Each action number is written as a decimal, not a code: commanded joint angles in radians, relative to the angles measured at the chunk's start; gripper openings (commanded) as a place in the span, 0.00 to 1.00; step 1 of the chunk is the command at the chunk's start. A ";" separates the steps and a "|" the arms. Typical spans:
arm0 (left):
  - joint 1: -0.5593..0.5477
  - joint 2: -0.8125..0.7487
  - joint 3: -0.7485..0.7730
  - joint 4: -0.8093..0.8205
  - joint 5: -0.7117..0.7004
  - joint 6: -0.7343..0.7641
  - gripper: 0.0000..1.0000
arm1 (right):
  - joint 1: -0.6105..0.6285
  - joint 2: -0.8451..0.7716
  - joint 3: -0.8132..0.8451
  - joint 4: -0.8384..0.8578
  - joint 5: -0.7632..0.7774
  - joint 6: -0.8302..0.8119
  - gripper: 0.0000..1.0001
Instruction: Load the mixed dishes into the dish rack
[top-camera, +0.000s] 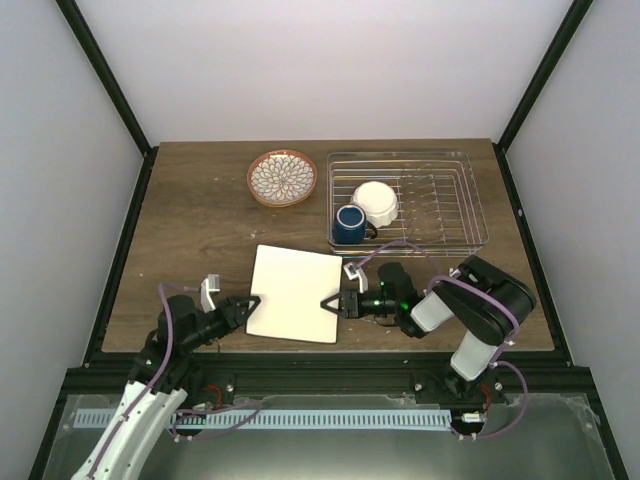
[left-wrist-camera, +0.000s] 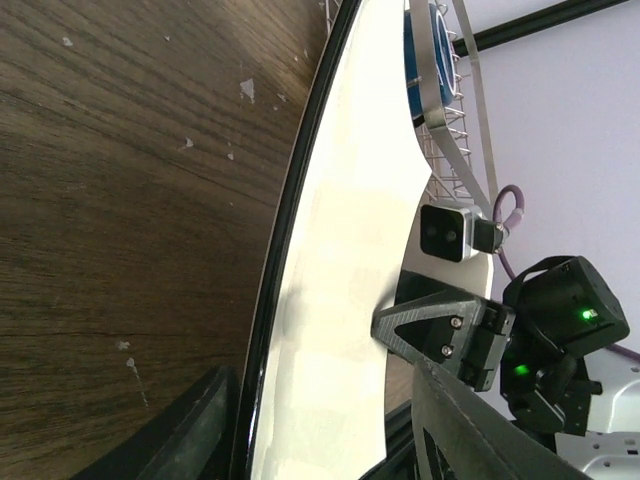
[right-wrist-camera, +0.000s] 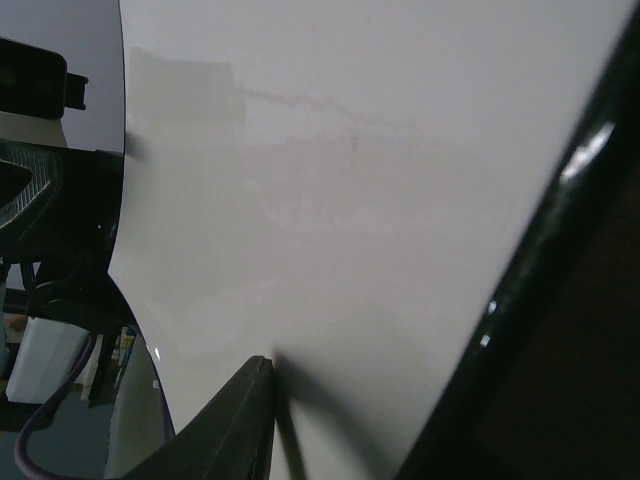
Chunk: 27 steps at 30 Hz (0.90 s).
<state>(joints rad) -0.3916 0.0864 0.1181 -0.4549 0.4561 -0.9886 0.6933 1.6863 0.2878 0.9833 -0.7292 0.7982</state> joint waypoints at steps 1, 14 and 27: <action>-0.010 -0.004 -0.177 -0.080 0.074 0.019 0.51 | 0.035 -0.001 0.051 0.097 -0.097 -0.065 0.01; -0.009 0.062 -0.210 -0.023 0.031 0.033 0.82 | 0.037 -0.076 0.059 -0.004 -0.098 -0.111 0.01; -0.009 0.160 -0.190 0.012 -0.008 0.040 1.00 | 0.038 -0.221 0.085 -0.272 0.007 -0.218 0.01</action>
<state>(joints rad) -0.3992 0.2443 0.1089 -0.4091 0.4381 -0.9615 0.7170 1.5215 0.3206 0.7265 -0.7280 0.6506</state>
